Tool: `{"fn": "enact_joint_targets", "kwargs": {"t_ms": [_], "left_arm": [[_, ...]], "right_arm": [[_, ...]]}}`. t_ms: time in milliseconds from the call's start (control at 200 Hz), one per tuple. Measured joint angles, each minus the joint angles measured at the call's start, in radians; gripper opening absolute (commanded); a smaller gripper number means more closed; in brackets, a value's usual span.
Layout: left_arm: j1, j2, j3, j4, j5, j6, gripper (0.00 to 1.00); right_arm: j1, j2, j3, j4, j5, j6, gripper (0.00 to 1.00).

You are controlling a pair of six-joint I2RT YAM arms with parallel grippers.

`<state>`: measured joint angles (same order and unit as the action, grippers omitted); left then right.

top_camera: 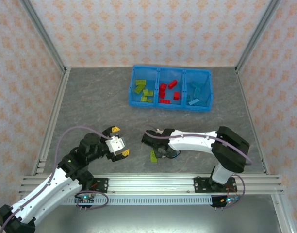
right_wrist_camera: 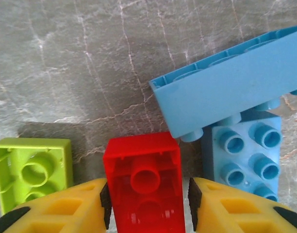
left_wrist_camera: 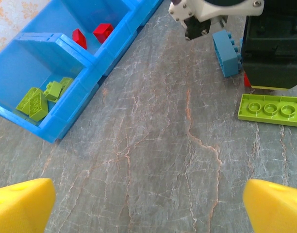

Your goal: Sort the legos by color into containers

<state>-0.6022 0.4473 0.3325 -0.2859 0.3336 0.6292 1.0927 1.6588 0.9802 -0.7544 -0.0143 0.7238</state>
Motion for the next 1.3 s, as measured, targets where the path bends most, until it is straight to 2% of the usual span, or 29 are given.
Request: {"fn": "enact_joint_targets", "kwargs": {"t_ms": [190, 355, 530, 706, 876, 1146, 1301], "left_arm": [[0.000, 0.000, 0.000, 0.000, 0.000, 0.001, 1.00], [0.000, -0.001, -0.001, 0.000, 0.003, 0.005, 1.00], [0.000, 0.000, -0.001, 0.000, 0.008, 0.020, 1.00], [0.000, -0.001, -0.001, 0.000, 0.007, 0.028, 1.00], [0.000, -0.012, -0.001, -0.001, 0.007, 0.043, 1.00], [0.000, -0.019, -0.001, -0.006, 0.000, 0.078, 1.00], [0.000, -0.043, -0.002, -0.011, -0.008, 0.080, 1.00]], "right_arm": [[0.000, 0.031, 0.009, 0.000, 0.011, -0.016, 0.28], [0.000, -0.004, 0.011, 0.002, 0.047, -0.018, 0.27], [-0.009, -0.165, 0.035, -0.008, 0.137, -0.038, 0.28], [-0.131, -0.183, 0.163, 0.018, 0.231, -0.150, 0.27], [-0.296, -0.046, 0.315, 0.109, 0.284, -0.300, 0.27], [-0.492, 0.285, 0.587, 0.240, 0.243, -0.416, 0.28], [-0.543, 0.401, 0.676, 0.262, 0.216, -0.431, 0.40]]}}
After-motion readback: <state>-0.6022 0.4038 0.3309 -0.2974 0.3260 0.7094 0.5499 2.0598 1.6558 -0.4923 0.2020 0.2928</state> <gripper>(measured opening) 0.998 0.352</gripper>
